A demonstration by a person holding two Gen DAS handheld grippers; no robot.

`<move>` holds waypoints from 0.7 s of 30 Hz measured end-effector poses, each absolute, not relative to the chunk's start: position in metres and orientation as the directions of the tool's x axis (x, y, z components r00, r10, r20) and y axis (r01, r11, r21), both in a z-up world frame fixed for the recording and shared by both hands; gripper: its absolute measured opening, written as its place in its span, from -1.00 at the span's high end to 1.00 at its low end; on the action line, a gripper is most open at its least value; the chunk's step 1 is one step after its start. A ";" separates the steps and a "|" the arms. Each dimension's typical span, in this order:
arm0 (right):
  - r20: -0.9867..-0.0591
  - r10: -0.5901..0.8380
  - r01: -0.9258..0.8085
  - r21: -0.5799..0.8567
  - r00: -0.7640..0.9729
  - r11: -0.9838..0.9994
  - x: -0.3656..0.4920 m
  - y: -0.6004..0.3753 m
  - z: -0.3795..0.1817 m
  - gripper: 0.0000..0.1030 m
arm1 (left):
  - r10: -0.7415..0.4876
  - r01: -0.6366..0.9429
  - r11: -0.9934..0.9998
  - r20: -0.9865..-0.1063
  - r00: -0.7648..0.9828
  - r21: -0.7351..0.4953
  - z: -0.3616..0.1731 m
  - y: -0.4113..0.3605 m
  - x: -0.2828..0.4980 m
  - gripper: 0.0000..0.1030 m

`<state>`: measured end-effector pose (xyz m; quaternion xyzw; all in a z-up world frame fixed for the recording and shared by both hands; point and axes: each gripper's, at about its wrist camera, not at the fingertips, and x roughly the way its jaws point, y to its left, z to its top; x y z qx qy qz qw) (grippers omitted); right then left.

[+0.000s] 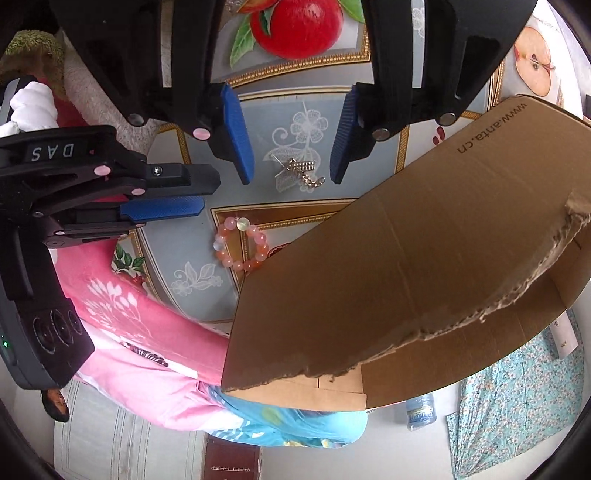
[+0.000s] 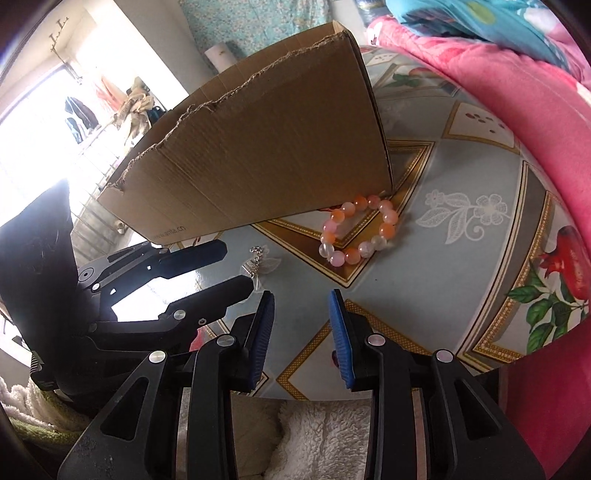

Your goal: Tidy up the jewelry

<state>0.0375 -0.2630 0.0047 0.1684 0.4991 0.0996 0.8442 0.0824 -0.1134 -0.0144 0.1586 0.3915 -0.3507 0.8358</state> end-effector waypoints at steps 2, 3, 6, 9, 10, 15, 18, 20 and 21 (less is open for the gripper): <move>-0.807 0.344 0.005 0.394 0.480 0.919 0.039 -0.263 0.004 0.40 | -0.450 0.712 0.702 -0.775 0.445 0.001 -0.018 -0.117 0.085 0.41; -0.804 0.348 0.005 0.400 0.482 0.917 0.040 -0.267 0.003 0.40 | -0.439 0.711 0.704 -0.781 0.444 0.008 -0.020 -0.118 0.087 0.45; -0.802 0.352 0.003 0.404 0.482 0.915 0.041 -0.270 0.003 0.40 | -0.427 0.715 0.699 -0.793 0.435 0.016 -0.026 -0.119 0.089 0.65; -0.804 0.350 -0.001 0.399 0.481 0.917 0.042 -0.271 0.003 0.40 | -0.430 0.726 0.688 -0.794 0.430 0.021 -0.025 -0.117 0.089 0.69; -0.803 0.350 -0.002 0.398 0.482 0.917 0.041 -0.272 0.003 0.40 | -0.432 0.725 0.689 -0.793 0.430 0.018 -0.025 -0.116 0.089 0.80; -0.803 0.350 -0.003 0.399 0.482 0.917 0.040 -0.272 0.003 0.40 | -0.433 0.717 0.697 -0.794 0.427 0.005 -0.026 -0.110 0.089 1.00; -0.805 0.347 -0.004 0.394 0.482 0.919 0.041 -0.270 0.002 0.40 | -0.438 0.709 0.705 -0.794 0.421 -0.013 -0.027 -0.104 0.087 1.00; -0.806 0.346 -0.006 0.391 0.481 0.920 0.042 -0.268 0.001 0.40 | -0.432 0.703 0.711 -0.796 0.424 -0.011 -0.027 -0.099 0.085 1.00; -0.806 0.344 -0.007 0.389 0.481 0.921 0.042 -0.267 0.001 0.40 | -0.426 0.699 0.716 -0.797 0.427 -0.008 -0.027 -0.097 0.084 1.00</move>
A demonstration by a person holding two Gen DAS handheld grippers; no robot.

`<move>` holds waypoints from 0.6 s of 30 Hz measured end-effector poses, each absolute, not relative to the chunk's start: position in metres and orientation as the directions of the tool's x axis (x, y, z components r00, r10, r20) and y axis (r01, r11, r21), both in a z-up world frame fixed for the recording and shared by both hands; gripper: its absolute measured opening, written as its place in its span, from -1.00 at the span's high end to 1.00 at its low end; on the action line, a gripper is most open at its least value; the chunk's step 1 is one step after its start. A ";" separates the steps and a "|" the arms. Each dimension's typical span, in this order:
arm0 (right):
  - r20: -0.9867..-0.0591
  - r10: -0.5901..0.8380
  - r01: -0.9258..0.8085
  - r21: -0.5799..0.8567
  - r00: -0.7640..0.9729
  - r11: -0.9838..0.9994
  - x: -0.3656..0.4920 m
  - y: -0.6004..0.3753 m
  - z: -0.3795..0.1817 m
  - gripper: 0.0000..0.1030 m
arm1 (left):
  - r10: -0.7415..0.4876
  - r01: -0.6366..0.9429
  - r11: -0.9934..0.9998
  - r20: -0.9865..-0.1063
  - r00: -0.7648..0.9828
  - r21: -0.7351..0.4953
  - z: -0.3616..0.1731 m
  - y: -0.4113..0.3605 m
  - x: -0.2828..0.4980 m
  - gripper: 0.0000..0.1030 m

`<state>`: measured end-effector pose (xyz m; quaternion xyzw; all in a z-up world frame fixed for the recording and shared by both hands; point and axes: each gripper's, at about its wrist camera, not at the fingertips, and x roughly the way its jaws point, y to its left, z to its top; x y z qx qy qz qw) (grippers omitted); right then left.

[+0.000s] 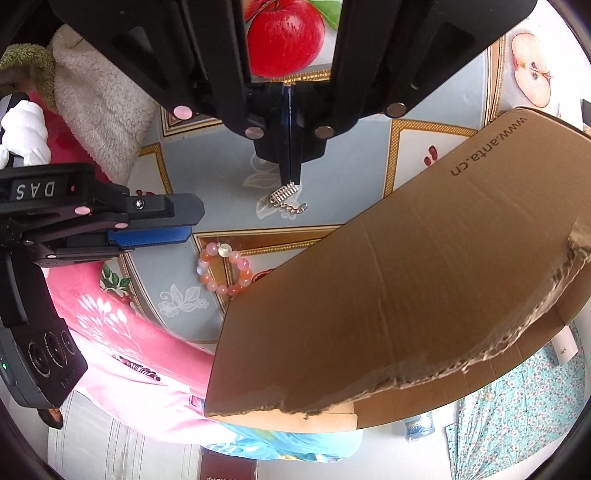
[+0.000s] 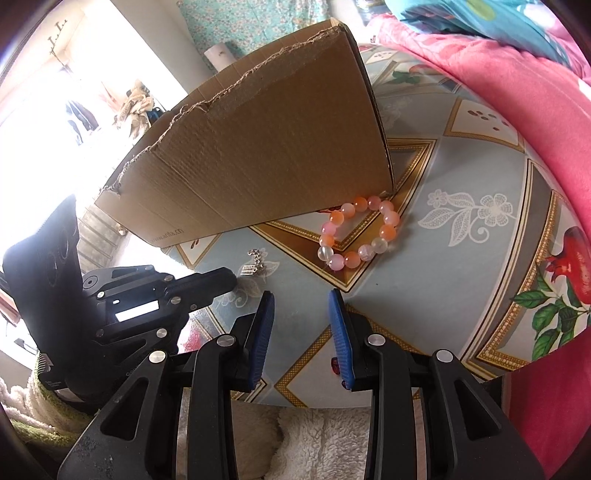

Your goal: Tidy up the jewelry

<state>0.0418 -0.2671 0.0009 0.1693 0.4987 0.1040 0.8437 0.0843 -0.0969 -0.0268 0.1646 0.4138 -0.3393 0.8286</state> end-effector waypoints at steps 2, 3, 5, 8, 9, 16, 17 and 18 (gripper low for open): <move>-0.807 0.341 -0.008 0.385 0.481 0.923 0.042 -0.266 0.001 0.40 | -0.420 0.698 0.716 -0.800 0.429 -0.001 -0.026 -0.094 0.082 1.00; -0.808 0.340 -0.009 0.384 0.481 0.923 0.042 -0.265 0.001 0.40 | -0.422 0.704 0.710 -0.796 0.433 0.007 -0.026 -0.095 0.079 1.00; -0.808 0.339 -0.009 0.382 0.481 0.924 0.042 -0.265 0.001 0.40 | -0.428 0.718 0.695 -0.790 0.440 0.023 -0.024 -0.095 0.075 1.00; -0.809 0.339 -0.009 0.382 0.480 0.924 0.042 -0.264 0.001 0.40 | -0.443 0.739 0.673 -0.781 0.440 0.035 -0.021 -0.100 0.073 0.95; -0.809 0.339 -0.008 0.382 0.480 0.924 0.042 -0.264 0.001 0.40 | -0.444 0.744 0.668 -0.782 0.438 0.038 -0.021 -0.103 0.074 0.89; -0.806 0.345 -0.006 0.390 0.480 0.921 0.041 -0.266 0.001 0.40 | -0.438 0.779 0.621 -0.789 0.431 0.081 -0.025 -0.121 0.085 0.67; -0.806 0.345 -0.005 0.391 0.480 0.920 0.041 -0.266 0.001 0.42 | -0.434 0.783 0.616 -0.793 0.428 0.086 -0.027 -0.122 0.087 0.67; -0.806 0.346 -0.005 0.392 0.481 0.920 0.041 -0.268 0.000 0.43 | -0.437 0.786 0.612 -0.792 0.427 0.086 -0.027 -0.122 0.088 0.67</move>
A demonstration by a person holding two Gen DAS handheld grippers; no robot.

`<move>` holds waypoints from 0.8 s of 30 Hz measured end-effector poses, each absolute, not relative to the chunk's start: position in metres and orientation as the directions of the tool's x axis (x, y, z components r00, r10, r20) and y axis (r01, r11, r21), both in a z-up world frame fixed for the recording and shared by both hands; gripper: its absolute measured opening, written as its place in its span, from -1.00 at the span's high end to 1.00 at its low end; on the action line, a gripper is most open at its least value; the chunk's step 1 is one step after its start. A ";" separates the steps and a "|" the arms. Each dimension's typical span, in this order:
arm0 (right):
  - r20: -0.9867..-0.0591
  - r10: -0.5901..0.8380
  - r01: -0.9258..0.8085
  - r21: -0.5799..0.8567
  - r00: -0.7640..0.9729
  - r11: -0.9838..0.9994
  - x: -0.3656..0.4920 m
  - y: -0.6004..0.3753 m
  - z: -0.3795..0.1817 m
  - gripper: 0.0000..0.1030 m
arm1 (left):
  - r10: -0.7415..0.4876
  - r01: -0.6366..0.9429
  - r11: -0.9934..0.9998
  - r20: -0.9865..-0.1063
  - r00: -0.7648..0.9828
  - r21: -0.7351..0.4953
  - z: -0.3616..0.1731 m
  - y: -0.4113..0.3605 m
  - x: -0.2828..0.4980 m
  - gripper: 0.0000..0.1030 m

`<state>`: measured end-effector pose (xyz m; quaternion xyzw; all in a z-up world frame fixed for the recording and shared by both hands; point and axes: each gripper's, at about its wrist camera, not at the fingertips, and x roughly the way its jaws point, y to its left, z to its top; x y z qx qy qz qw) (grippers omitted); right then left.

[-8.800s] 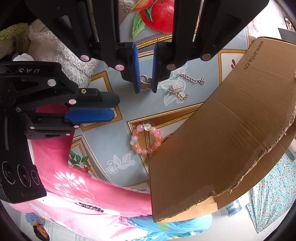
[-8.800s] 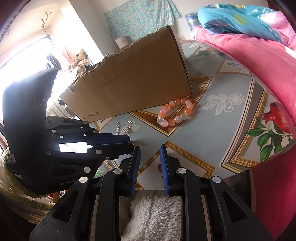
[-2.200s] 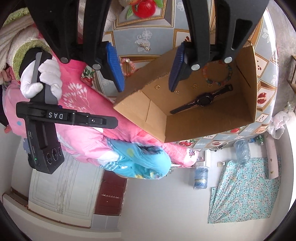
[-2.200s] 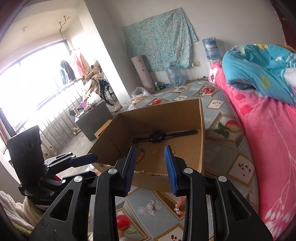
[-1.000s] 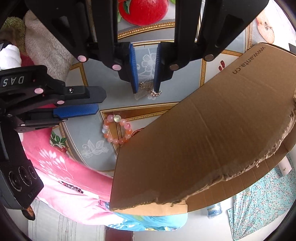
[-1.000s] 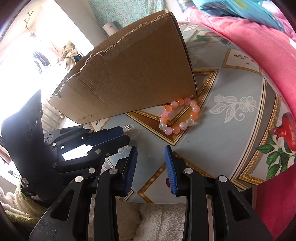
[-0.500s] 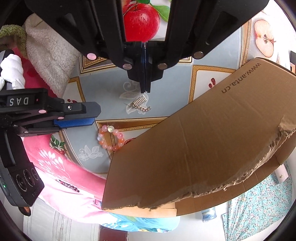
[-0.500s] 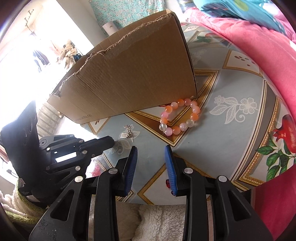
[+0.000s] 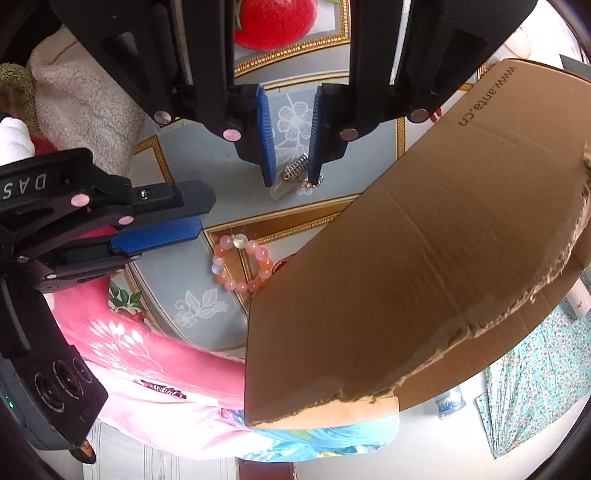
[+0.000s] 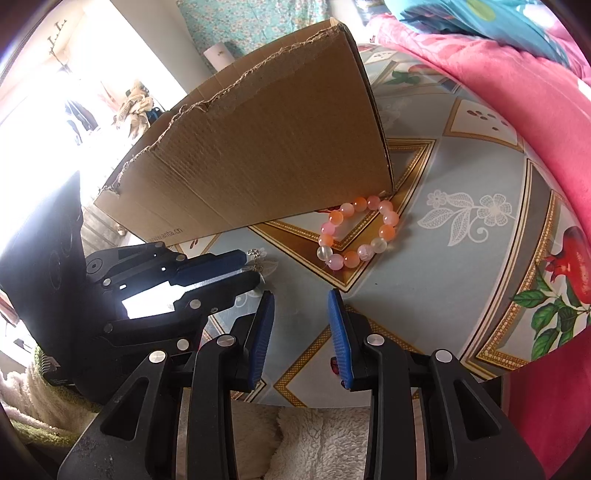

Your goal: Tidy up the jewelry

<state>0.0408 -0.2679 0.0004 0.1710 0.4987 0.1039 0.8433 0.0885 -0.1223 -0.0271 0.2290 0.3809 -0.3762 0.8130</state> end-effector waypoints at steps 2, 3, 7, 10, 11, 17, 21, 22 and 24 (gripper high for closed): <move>-0.803 0.352 -0.003 0.400 0.481 0.917 0.040 -0.270 0.000 0.43 | -0.439 0.792 0.605 -0.796 0.416 0.080 -0.027 -0.123 0.091 0.67; -0.802 0.354 -0.003 0.403 0.482 0.915 0.040 -0.271 0.000 0.43 | -0.440 0.795 0.600 -0.797 0.415 0.083 -0.027 -0.123 0.091 0.70; -0.798 0.358 -0.004 0.407 0.484 0.913 0.039 -0.274 0.000 0.43 | -0.430 0.803 0.583 -0.793 0.432 0.122 -0.028 -0.125 0.081 0.78; -0.797 0.360 -0.004 0.409 0.485 0.912 0.038 -0.276 0.000 0.44 | -0.422 0.799 0.589 -0.796 0.434 0.124 -0.028 -0.121 0.074 0.79; -0.797 0.359 -0.004 0.409 0.485 0.913 0.038 -0.276 0.000 0.44 | -0.416 0.794 0.595 -0.798 0.436 0.123 -0.028 -0.119 0.073 0.79; -0.796 0.357 -0.005 0.406 0.488 0.914 0.036 -0.275 0.001 0.44 | -0.372 0.742 0.662 -0.812 0.449 0.107 -0.026 -0.097 0.066 0.78; -0.796 0.353 -0.002 0.405 0.491 0.914 0.035 -0.273 0.001 0.44 | -0.346 0.706 0.702 -0.821 0.454 0.095 -0.025 -0.085 0.062 0.77; -0.796 0.354 -0.001 0.405 0.491 0.914 0.035 -0.273 0.001 0.44 | -0.345 0.700 0.708 -0.822 0.454 0.089 -0.024 -0.083 0.062 0.77; -0.796 0.354 0.000 0.407 0.490 0.913 0.035 -0.272 0.001 0.43 | -0.356 0.696 0.715 -0.822 0.445 0.068 -0.024 -0.078 0.061 0.77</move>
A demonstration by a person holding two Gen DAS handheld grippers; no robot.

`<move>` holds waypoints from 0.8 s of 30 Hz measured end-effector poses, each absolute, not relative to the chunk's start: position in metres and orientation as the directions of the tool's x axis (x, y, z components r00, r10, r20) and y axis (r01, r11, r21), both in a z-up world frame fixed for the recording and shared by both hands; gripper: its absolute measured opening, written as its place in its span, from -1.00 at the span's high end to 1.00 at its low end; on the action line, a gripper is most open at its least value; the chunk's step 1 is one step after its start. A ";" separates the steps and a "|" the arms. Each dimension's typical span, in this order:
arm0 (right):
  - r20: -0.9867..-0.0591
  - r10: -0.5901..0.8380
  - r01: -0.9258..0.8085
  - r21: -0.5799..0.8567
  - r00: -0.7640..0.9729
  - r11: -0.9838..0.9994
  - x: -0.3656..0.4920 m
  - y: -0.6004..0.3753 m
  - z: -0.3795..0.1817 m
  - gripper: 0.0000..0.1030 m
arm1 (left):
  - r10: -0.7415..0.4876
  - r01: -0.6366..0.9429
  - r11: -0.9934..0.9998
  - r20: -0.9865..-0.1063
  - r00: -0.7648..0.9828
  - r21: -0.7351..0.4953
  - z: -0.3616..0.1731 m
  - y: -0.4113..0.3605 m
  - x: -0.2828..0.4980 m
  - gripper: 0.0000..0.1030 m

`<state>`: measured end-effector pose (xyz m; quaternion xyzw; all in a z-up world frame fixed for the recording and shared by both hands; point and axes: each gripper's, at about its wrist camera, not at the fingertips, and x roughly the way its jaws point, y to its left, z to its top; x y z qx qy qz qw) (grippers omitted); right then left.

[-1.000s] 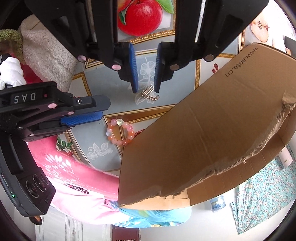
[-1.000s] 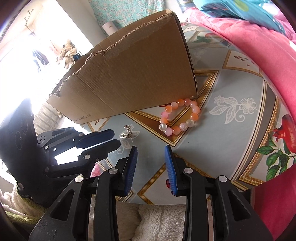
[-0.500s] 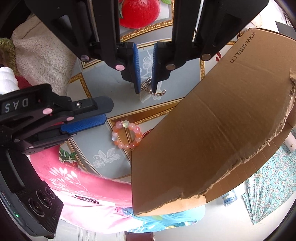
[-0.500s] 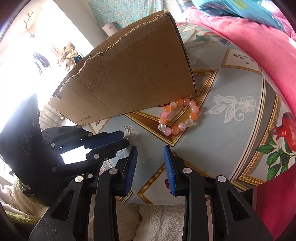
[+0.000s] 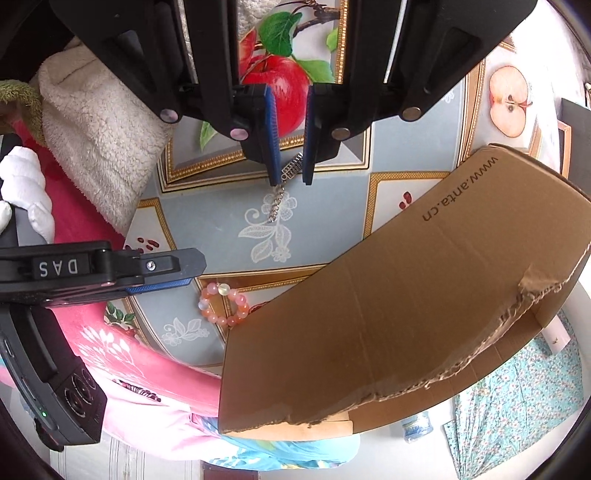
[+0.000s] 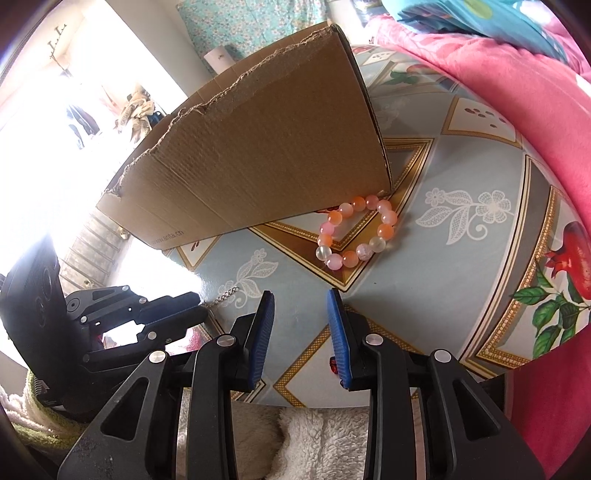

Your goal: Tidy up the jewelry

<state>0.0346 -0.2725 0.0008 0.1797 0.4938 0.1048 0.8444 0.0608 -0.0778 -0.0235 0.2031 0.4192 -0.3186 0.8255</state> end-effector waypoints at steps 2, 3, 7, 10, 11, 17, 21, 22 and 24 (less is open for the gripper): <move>-0.797 0.354 0.001 0.407 0.490 0.914 0.035 -0.272 0.001 0.43 | -0.358 0.699 0.712 -0.818 0.450 0.073 -0.022 -0.077 0.058 0.76; -0.796 0.354 0.001 0.406 0.491 0.914 0.035 -0.272 0.001 0.43 | -0.357 0.702 0.708 -0.816 0.454 0.081 -0.021 -0.077 0.057 0.75; -0.795 0.354 0.000 0.407 0.492 0.913 0.035 -0.272 0.001 0.43 | -0.350 0.711 0.695 -0.815 0.462 0.105 -0.021 -0.078 0.057 0.71; -0.794 0.356 0.002 0.410 0.493 0.912 0.034 -0.273 0.001 0.43 | -0.344 0.718 0.686 -0.818 0.461 0.116 -0.024 -0.081 0.060 0.71; -0.793 0.356 0.002 0.411 0.494 0.912 0.034 -0.273 0.001 0.43 | -0.348 0.720 0.684 -0.815 0.462 0.116 -0.025 -0.081 0.060 0.71; -0.789 0.363 0.003 0.420 0.495 0.908 0.032 -0.275 0.002 0.43 | -0.362 0.733 0.671 -0.816 0.452 0.108 -0.025 -0.087 0.062 0.82; -0.788 0.367 0.003 0.423 0.495 0.906 0.030 -0.277 0.003 0.43 | -0.357 0.735 0.666 -0.811 0.463 0.126 -0.025 -0.092 0.058 0.95; -0.788 0.367 0.003 0.424 0.495 0.906 0.030 -0.277 0.004 0.43 | -0.360 0.734 0.668 -0.809 0.464 0.124 -0.025 -0.092 0.057 0.96; -0.787 0.367 0.003 0.424 0.495 0.906 0.030 -0.277 0.004 0.43 | -0.364 0.729 0.675 -0.807 0.466 0.116 -0.023 -0.091 0.057 0.96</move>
